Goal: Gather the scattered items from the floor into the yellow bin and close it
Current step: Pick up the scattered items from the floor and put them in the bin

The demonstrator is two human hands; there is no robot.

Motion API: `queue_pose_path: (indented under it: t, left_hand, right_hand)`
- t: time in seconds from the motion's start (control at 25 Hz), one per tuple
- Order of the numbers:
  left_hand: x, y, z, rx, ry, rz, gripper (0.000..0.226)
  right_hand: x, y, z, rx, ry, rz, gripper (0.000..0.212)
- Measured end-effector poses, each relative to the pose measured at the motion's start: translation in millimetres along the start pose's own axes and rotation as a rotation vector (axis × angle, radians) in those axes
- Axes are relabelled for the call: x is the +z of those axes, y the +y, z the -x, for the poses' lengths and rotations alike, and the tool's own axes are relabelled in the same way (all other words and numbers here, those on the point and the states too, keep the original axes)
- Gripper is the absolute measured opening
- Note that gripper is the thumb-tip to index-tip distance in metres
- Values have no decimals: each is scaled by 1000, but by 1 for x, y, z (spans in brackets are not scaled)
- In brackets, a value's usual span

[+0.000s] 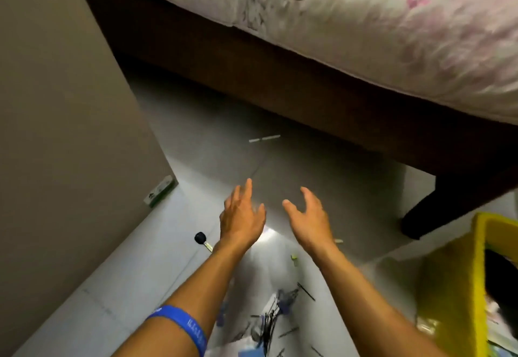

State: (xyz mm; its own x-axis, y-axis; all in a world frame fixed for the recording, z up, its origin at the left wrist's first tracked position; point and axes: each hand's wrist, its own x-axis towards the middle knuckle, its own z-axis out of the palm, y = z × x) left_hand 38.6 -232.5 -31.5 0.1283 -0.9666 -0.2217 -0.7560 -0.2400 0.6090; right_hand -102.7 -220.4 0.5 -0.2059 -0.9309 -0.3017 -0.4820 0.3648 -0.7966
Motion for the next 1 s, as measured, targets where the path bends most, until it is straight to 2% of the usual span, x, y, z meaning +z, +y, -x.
queue_pose_path:
  t: [0.2,0.28,0.36,0.44,0.6,0.8,0.88,1.0]
  left_hand:
    - [23,-82,-108,-12,-82,-383,81]
    - [21,-94,-139,-37,-130,-471,96]
    - [19,-109,-171,-145,-231,-531,115]
    - [18,-124,-193,-280,-317,-455,128]
    - [24,-129,-202,-302,-361,-360,137]
    - [26,-130,-210,-275,-381,-357,141]
    - [28,-134,-210,-261,-370,-351,141]
    - [30,-137,-211,-238,-360,-362,141]
  right_hand:
    - [88,16,-117,-90,-97,219,71]
    - [104,20,-146,-110,-125,299,71]
    - [124,25,-177,-170,-150,391,71]
    - [143,27,-210,-252,-165,499,72]
    - [173,-3,-268,-383,-104,597,81]
    - [193,-45,-336,-271,-95,751,97]
    - [195,-46,-356,-219,-88,804,92]
    - [194,-40,-376,-272,-108,812,63]
